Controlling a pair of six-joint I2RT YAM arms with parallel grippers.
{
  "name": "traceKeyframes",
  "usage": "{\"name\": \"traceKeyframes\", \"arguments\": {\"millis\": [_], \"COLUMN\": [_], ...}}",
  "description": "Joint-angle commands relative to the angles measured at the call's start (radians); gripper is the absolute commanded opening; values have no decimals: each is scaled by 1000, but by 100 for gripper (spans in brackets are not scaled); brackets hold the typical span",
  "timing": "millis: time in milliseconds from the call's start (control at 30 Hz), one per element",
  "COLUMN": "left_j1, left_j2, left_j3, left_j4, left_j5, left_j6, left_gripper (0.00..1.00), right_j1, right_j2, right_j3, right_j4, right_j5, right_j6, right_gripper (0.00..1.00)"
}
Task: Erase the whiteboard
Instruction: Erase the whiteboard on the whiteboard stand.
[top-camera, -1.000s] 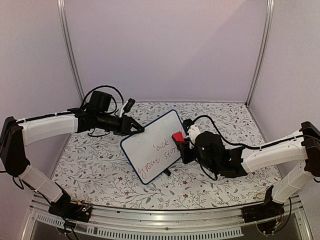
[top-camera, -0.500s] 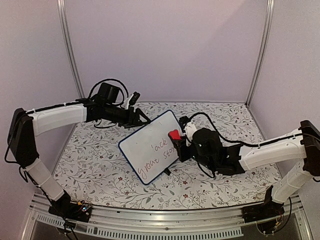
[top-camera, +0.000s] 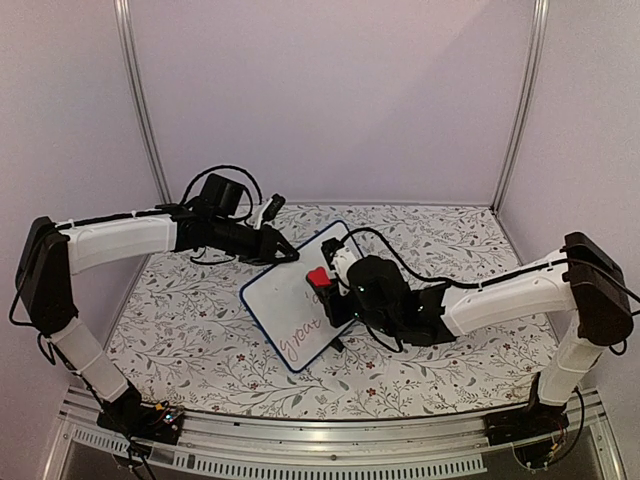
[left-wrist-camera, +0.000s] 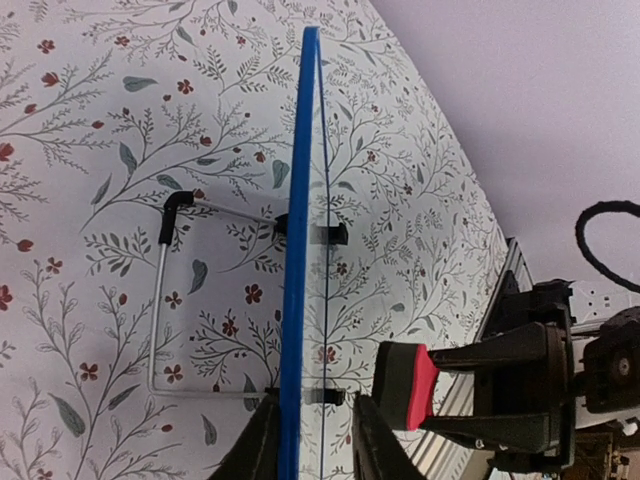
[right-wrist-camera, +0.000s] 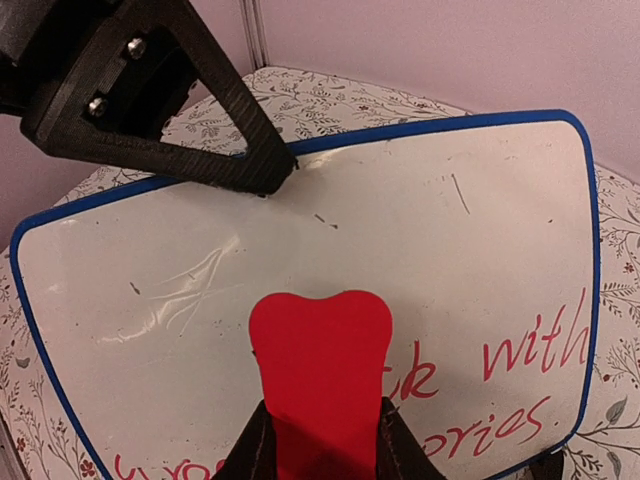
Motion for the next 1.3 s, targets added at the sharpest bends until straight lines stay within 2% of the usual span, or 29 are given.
{"name": "traceKeyframes", "arguments": {"millis": [0,400,833,1267], "left_j1": [-19,-42,-44,-45], "left_j2": [-32,-20,-30,-23], "left_j3": [-11,-9,-10,-7], "left_j4": [23,11,12,11], "left_j5": [2,-32,-39,-34], "left_j6": [9,16,16,20], "left_gripper": [21,0,0,0], "right_j1": [21,43,48,48], "right_j2": [9,30,50,107], "right_j3": [26,40,18,5], "right_j4": [-23,-35,-56,-77], "right_j5": [-13,-11,43,32], "right_j6": [-1,1,23,58], "right_gripper": [23,23,23,23]}}
